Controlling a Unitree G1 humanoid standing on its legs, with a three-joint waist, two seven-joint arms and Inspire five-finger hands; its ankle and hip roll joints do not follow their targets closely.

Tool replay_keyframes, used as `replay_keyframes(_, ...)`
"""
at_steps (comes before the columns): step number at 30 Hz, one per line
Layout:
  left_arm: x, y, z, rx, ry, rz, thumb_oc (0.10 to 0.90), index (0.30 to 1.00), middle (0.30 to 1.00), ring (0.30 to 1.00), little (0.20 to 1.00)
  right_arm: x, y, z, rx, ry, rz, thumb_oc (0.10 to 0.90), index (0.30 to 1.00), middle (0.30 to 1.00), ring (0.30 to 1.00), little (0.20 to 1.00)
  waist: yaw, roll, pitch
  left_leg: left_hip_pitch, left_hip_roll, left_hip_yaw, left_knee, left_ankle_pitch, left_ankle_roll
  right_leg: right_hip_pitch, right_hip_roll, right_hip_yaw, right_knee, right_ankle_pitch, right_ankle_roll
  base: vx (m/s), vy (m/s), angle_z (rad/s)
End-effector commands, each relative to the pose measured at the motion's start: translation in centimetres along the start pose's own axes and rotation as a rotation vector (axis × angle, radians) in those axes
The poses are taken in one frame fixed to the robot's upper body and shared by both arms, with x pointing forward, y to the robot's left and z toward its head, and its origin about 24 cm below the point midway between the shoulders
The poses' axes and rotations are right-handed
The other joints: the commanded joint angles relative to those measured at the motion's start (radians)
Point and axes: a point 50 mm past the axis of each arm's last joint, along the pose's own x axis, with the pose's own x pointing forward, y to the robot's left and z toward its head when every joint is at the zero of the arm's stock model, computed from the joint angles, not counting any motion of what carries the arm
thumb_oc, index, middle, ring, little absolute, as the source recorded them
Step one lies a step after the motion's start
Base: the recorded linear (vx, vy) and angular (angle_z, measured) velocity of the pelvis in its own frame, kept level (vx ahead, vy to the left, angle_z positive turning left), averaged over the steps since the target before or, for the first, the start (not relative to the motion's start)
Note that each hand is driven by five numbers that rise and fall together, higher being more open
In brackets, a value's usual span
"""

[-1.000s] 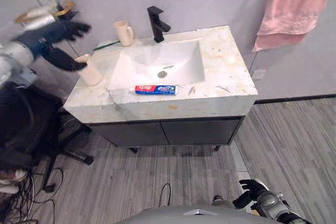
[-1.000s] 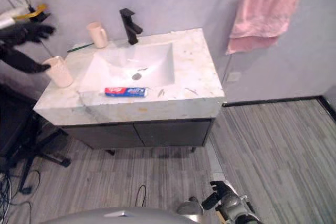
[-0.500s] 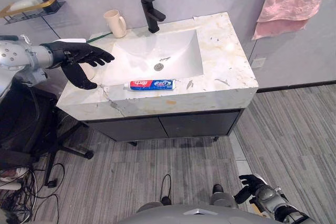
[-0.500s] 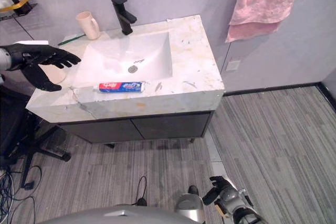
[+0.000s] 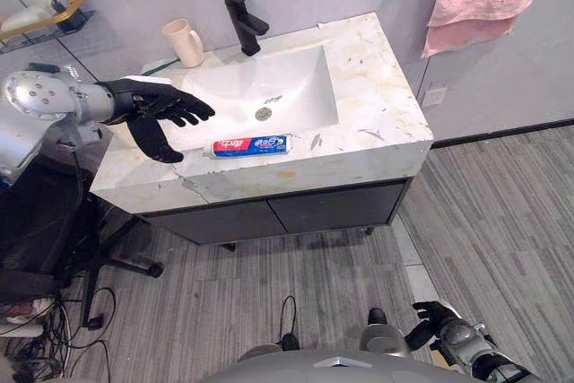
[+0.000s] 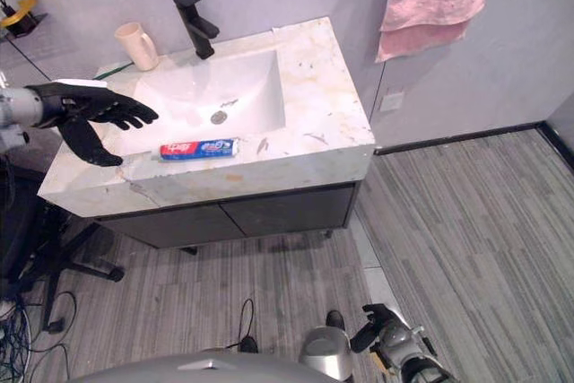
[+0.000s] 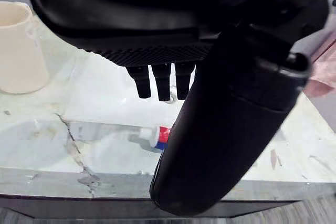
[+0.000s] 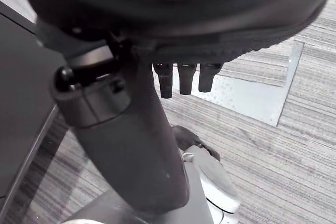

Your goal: Organize the bathroom.

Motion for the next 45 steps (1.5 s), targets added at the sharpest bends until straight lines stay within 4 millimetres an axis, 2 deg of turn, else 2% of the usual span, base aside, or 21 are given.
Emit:
replay_keyframes(1,-4.1,5.0,2.8,-0.069,-0.163,0.352,0.8,0.9,0.9,0.9,0.9,-0.1,-2.3,0.1,-0.033,-0.045,-0.078,0.8,0.9,0.9,0.9,0.9,-0.001,-0.02,-0.051,-0.083,0.112,0.074,0.128,0.038,-0.03,-0.085,-0.096,0.068,0.082,-0.056,0.097,0.0,0.0,0.0)
replay_keyframes(3,-4.1,5.1,2.9,-0.083,-0.182,0.376,0.8,0.9,0.9,0.9,0.9,-0.1,-2.5,0.3,-0.031,-0.055,-0.084,0.8,0.9,0.9,0.9,0.9,-0.003,-0.019,-0.047,-0.09,0.113,0.073,0.133,0.039,-0.03,-0.094,-0.097,0.072,0.092,-0.06,0.096,-0.03,0.004,-0.02)
replay_keyframes(6,-4.0,4.8,3.2,-0.11,-0.221,0.454,0.8,0.9,0.9,0.9,0.9,-0.3,-3.3,0.7,-0.005,-0.089,-0.107,0.8,0.9,0.9,0.9,0.9,-0.012,-0.019,-0.01,-0.116,0.115,0.061,0.147,0.037,-0.03,-0.132,-0.104,0.084,0.142,-0.076,0.091,-0.04,0.002,-0.01)
replay_keyframes(14,-5.3,4.7,2.9,-0.123,-0.243,0.53,0.8,0.9,0.9,0.9,0.9,-0.8,-4.1,-0.8,0.02,-0.067,-0.122,0.8,0.9,0.9,0.9,0.9,-0.016,-0.02,0.02,-0.138,0.113,0.052,0.144,0.03,-0.028,-0.155,-0.114,0.09,0.161,-0.084,0.09,0.0,0.0,0.0)
replay_keyframes(19,-6.0,5.0,2.6,-0.124,-0.246,0.564,0.8,0.9,0.9,0.9,0.9,-1.0,-4.9,-0.9,0.017,-0.077,-0.133,0.8,0.9,0.9,0.9,0.9,-0.018,-0.014,0.044,-0.164,0.114,0.044,0.15,0.041,-0.029,-0.185,-0.119,0.094,0.187,-0.091,0.088,-0.03,0.009,0.03)
replay_keyframes(26,-6.3,5.1,2.7,-0.118,-0.254,0.566,0.8,0.9,0.9,0.9,0.9,-1.1,-5.4,-0.5,0.03,-0.096,-0.154,0.8,0.9,0.9,0.9,0.9,-0.016,-0.01,0.064,-0.183,0.114,0.037,0.161,0.046,-0.029,-0.201,-0.125,0.095,0.21,-0.1,0.087,-0.01,-0.006,0.03)
replay_keyframes(32,-6.2,5.2,2.8,-0.123,-0.252,0.572,0.8,0.9,0.9,0.9,0.9,-1.2,-6.7,0.0,0.045,-0.111,-0.186,0.8,0.9,0.9,0.9,0.9,-0.019,-0.002,0.086,-0.204,0.117,0.035,0.172,0.061,-0.035,-0.222,-0.126,0.1,0.224,-0.103,0.085,-0.03,0.006,0.0)
replay_keyframes(45,-5.6,4.5,1.8,-0.171,-0.214,0.476,0.8,0.9,0.9,0.9,0.9,-1.2,-7.0,-0.8,0.063,-0.073,-0.193,0.8,0.9,0.9,0.9,0.9,-0.017,0.009,0.093,-0.197,0.114,0.034,0.198,0.073,-0.038,-0.185,-0.129,0.094,0.213,-0.102,0.085,0.01,0.004,0.01)
